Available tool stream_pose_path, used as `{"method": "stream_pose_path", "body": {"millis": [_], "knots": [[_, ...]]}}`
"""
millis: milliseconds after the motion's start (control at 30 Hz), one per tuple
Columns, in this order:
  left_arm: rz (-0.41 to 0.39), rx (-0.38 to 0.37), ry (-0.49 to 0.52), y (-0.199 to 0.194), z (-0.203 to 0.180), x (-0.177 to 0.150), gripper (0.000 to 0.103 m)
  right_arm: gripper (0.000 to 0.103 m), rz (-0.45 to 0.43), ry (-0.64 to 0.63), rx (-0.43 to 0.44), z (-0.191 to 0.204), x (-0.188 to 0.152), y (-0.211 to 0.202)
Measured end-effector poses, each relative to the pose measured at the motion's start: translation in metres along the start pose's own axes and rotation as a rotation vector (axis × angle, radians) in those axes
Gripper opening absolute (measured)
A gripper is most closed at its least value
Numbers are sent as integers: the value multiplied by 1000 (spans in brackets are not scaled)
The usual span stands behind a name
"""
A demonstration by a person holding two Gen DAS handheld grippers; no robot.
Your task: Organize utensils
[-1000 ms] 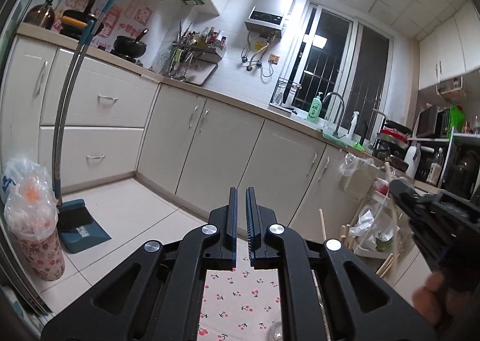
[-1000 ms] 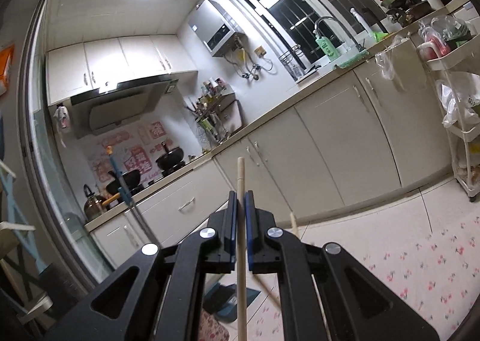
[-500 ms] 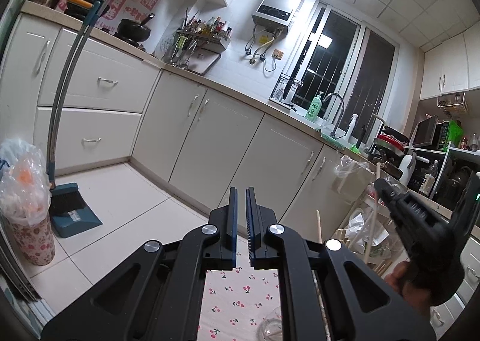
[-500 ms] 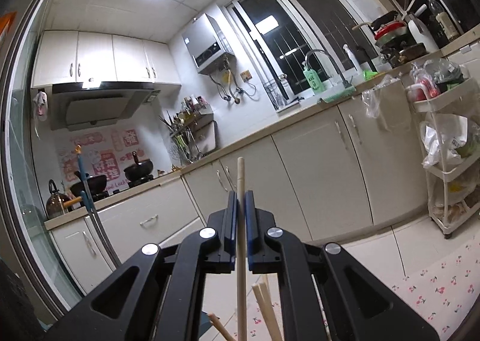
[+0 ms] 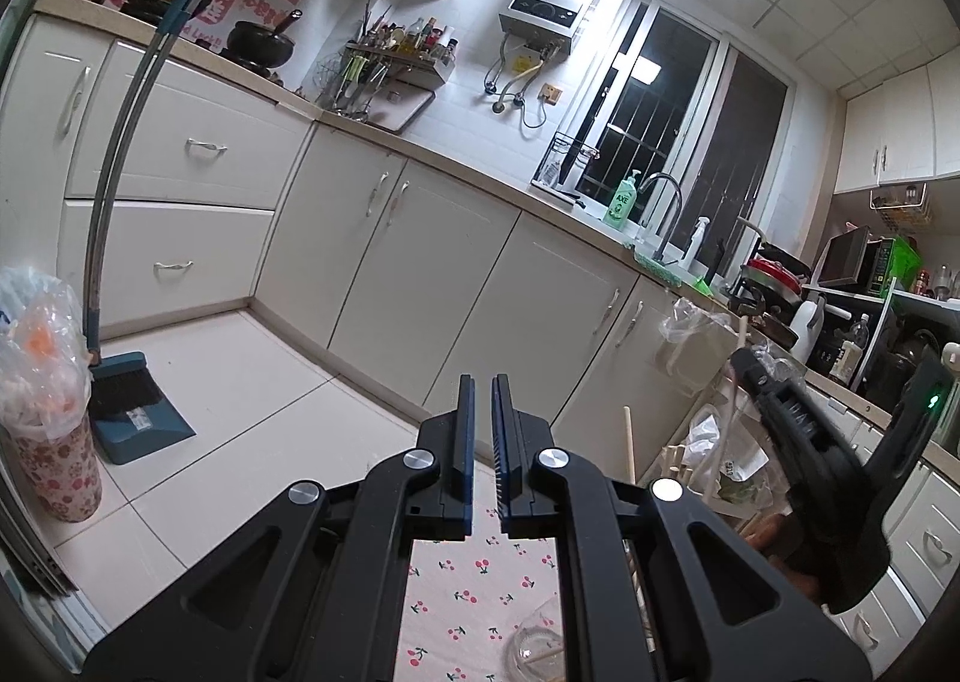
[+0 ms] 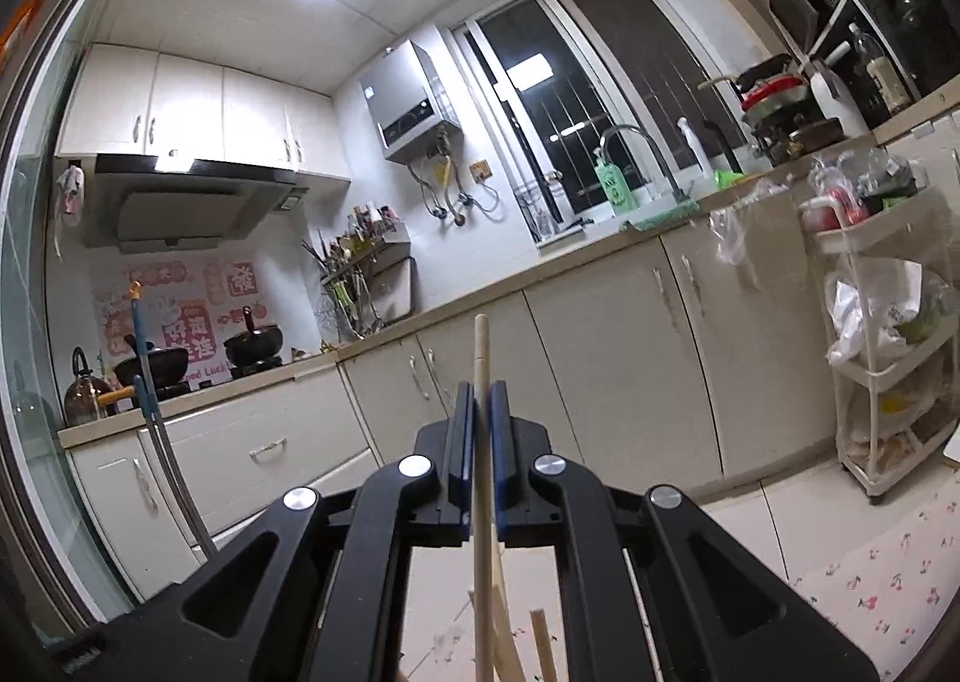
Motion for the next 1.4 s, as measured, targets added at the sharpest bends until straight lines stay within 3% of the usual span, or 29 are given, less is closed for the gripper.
{"method": "stream_pose_path", "body": {"millis": [333, 733, 767, 867, 1033, 1133, 1200, 1233, 1333, 1400], "knots": [[4, 5, -2, 2, -1, -1, 6, 6, 39, -9, -7, 3, -15, -7], [13, 12, 0, 4, 4, -3, 19, 7, 123, -91, 29, 19, -25, -22], [16, 9, 3, 5, 4, -3, 23, 8, 135, -100, 31, 20, -25, -23], [40, -11, 13, 10, 2, 0, 40, 28, 174, -121, 50, 24, -19, -30], [164, -74, -1, 43, -4, 10, 53, 39, 208, -151, 49, 26, 0, -60], [313, -200, -10, 88, -18, 19, 68, 46, 241, -121, 21, 17, 7, -92], [479, -298, -73, 134, -24, 20, 69, 49, 276, -91, -12, 7, 3, -114], [525, -309, -79, 150, -27, 19, 69, 49, 298, -72, -31, 1, -1, -125], [613, -347, -26, 187, -48, 12, 69, 50, 357, 24, -95, -25, -17, -151], [674, -436, -4, 199, -64, 6, 70, 50, 372, 76, -131, -39, -26, -160]]}}
Point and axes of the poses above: each gripper's, at about its wrist camera, not at the fingertips, and y roughly the way its jaws point, z to its left, x to its top, the point moved 1 cm from there along y, roughly the way its jaws point, and after that the axes turned 13 degrees about x, right-handed, at the moved point
